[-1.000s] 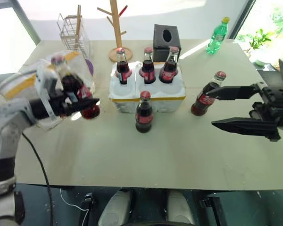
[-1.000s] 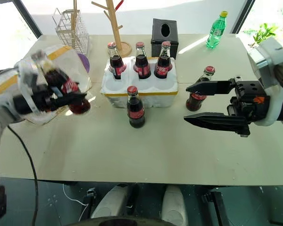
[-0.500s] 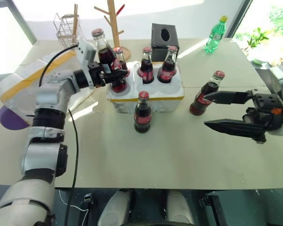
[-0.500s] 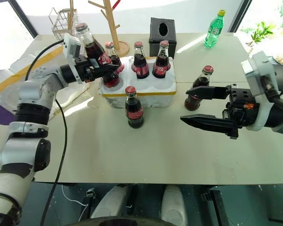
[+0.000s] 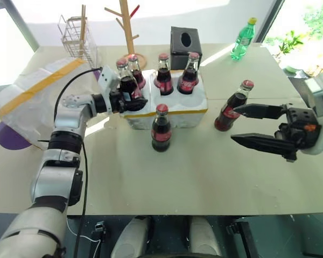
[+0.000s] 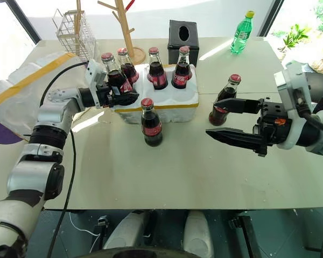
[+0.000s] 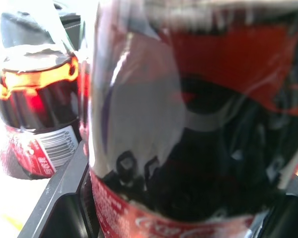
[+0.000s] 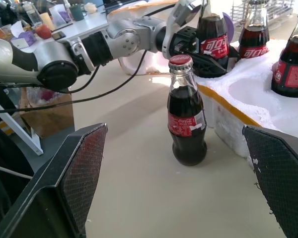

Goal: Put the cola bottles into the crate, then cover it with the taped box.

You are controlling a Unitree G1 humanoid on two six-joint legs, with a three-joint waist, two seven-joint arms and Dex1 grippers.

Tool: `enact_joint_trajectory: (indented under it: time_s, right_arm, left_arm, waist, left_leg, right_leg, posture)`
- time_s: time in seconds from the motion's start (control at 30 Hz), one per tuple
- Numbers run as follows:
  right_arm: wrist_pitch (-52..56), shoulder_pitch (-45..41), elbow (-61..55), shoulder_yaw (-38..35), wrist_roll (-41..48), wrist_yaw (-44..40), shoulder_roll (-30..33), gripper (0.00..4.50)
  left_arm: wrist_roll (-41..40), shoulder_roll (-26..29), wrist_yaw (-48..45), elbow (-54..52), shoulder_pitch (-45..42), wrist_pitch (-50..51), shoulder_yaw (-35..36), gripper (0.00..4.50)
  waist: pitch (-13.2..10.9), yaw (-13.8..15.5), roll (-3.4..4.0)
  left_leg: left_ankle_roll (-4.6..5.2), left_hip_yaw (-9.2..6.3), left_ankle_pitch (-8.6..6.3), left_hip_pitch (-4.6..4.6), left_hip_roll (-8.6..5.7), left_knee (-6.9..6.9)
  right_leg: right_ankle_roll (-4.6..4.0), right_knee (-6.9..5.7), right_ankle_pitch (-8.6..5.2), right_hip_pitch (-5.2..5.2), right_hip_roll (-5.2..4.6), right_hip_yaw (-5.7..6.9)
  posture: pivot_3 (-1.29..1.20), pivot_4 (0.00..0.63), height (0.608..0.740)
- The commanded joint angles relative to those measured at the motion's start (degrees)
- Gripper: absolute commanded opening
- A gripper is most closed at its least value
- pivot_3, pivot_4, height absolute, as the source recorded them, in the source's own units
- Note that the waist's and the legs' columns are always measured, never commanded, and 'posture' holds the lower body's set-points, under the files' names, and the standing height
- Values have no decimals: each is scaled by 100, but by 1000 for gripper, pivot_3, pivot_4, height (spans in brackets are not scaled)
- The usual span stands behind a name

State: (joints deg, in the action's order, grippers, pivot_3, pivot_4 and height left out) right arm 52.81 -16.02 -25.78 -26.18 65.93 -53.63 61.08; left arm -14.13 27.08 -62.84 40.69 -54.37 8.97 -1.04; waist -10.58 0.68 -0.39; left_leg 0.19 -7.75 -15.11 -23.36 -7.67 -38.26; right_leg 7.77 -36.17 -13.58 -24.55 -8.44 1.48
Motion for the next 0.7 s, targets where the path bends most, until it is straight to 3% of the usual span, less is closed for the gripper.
enact_joint_trajectory:
  time_s: [0.03,0.23,0.37,0.53,0.7]
  right_arm:
    - [-356,-114,-103,291,-422,-3,-69,4500]
    - [-684,-324,-135,971,-1032,76,-285,4500]
    - [-856,-422,-152,1300,-1319,192,-551,4500]
    - [-1064,-700,149,1967,-1984,557,-1121,4500]
    - [-1238,-893,483,2605,-2451,506,-1676,4500]
  left_arm:
    - [173,-44,109,-60,179,-94,-67,4441]
    - [122,-52,255,-116,250,-40,102,4441]
    - [-314,212,179,-971,369,603,453,4441]
    - [-1139,1099,-189,-2806,985,1895,904,4441]
    - [-2346,2343,-653,-4720,2047,3420,1580,4441]
  waist:
    - [3,2,3]
    - [9,4,4]
    - [9,-24,2]
    - [7,-139,0]
    - [7,-170,3]
  left_leg:
    - [0,0,0,1,0,0]
    - [-2,0,1,7,-2,-3]
    - [-2,-1,1,7,-2,-3]
    - [-6,-6,4,2,4,0]
    - [-7,-5,4,4,15,2]
  right_leg:
    - [0,-1,0,1,0,0]
    - [2,-6,1,7,-1,0]
    - [3,-6,2,6,0,-1]
    - [3,-7,1,-3,12,-7]
    - [1,-6,0,-8,27,-24]
  posture:
    - [0,150,740]
    - [0,150,740]
    - [0,150,740]
    - [0,150,740]
    - [0,150,740]
